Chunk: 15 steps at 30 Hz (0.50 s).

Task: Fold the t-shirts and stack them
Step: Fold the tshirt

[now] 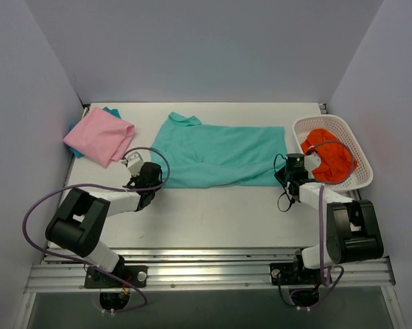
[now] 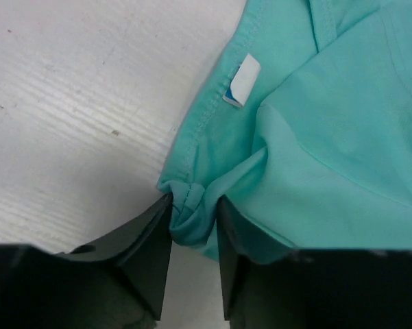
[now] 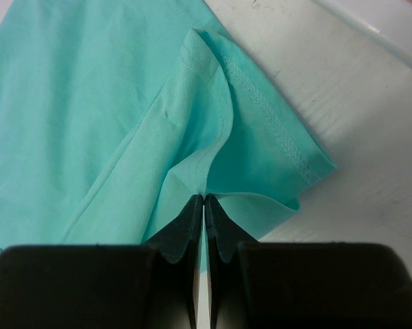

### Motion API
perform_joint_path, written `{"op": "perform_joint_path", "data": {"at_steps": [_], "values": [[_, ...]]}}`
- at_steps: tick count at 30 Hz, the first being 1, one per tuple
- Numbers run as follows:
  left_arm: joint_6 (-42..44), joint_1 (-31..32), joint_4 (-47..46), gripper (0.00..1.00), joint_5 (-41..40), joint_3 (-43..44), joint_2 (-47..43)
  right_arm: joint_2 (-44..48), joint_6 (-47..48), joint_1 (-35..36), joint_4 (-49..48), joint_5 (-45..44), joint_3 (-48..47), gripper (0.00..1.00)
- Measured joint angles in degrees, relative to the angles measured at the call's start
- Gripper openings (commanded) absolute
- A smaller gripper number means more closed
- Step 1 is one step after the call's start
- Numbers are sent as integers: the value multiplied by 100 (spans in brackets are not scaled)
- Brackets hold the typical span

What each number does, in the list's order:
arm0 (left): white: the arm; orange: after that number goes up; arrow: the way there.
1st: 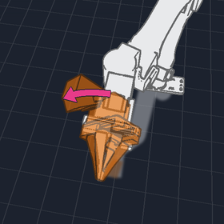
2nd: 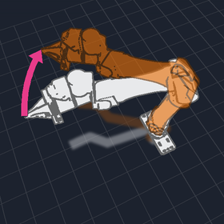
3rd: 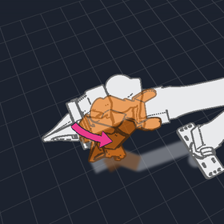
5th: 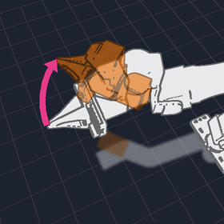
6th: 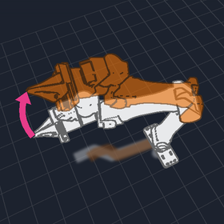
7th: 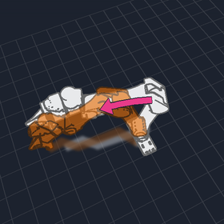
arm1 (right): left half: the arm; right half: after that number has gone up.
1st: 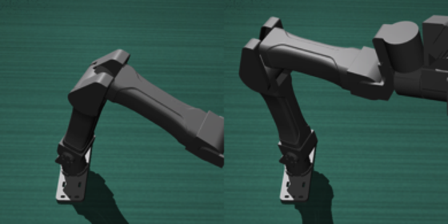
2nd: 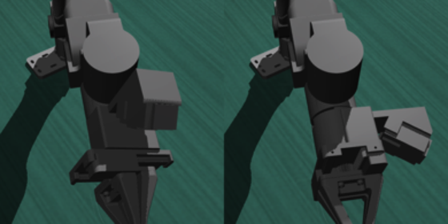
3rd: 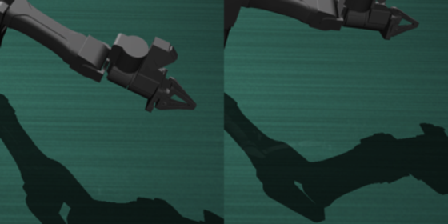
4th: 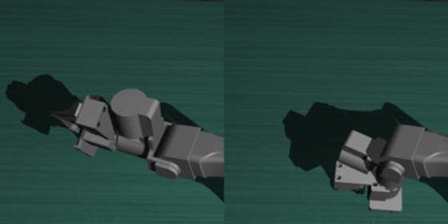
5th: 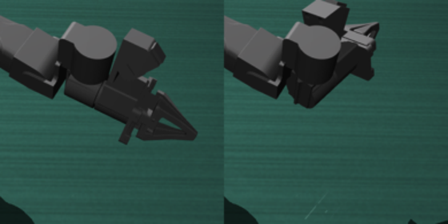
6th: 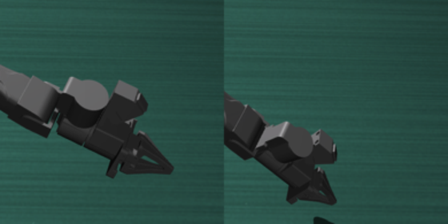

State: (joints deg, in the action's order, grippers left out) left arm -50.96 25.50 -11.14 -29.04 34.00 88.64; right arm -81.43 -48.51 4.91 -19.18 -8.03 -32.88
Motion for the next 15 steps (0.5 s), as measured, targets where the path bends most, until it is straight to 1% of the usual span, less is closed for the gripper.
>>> {"op": "perform_joint_path", "data": {"at_steps": [2,3,9,15], "values": [[9,-33,-109,16,48,92,173,0,-4,4,-9,15,11,0],[17,-52,-138,3,76,127,229,0,-7,4,-11,20,15,0],[26,-127,37,2,181,173,146,46,-68,4,-4,-17,144,0],[28,-249,573,2,188,-223,-953,584,-125,4,387,-111,367,0]]}}
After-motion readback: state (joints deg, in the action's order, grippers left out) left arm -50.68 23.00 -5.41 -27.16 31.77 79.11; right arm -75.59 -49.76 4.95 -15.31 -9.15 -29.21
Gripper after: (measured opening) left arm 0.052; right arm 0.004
